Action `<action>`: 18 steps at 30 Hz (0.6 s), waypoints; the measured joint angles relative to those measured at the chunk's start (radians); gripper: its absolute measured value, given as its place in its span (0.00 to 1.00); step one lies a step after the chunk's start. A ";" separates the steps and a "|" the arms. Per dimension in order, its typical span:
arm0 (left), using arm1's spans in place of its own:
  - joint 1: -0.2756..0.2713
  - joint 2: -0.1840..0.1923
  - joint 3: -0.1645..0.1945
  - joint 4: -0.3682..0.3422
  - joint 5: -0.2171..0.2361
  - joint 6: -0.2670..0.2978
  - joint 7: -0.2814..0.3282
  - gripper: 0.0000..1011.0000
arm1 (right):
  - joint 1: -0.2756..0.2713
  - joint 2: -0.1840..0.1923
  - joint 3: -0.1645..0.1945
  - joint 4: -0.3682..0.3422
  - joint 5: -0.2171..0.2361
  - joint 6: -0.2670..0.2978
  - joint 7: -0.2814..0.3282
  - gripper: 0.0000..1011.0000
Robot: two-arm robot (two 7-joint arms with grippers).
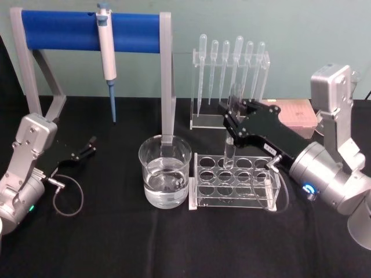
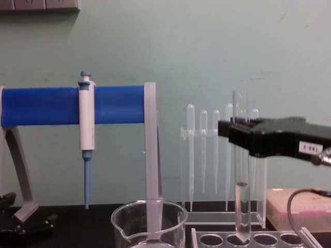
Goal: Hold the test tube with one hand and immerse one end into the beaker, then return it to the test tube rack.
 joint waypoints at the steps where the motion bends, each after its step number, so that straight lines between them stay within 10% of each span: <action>1: 0.000 0.000 0.000 0.000 0.000 0.000 0.000 0.99 | -0.002 -0.005 -0.001 0.011 -0.004 -0.004 0.000 0.22; 18: 0.000 0.000 0.000 0.000 0.000 0.000 0.000 0.99 | -0.026 -0.040 -0.012 0.070 -0.036 -0.018 0.009 0.22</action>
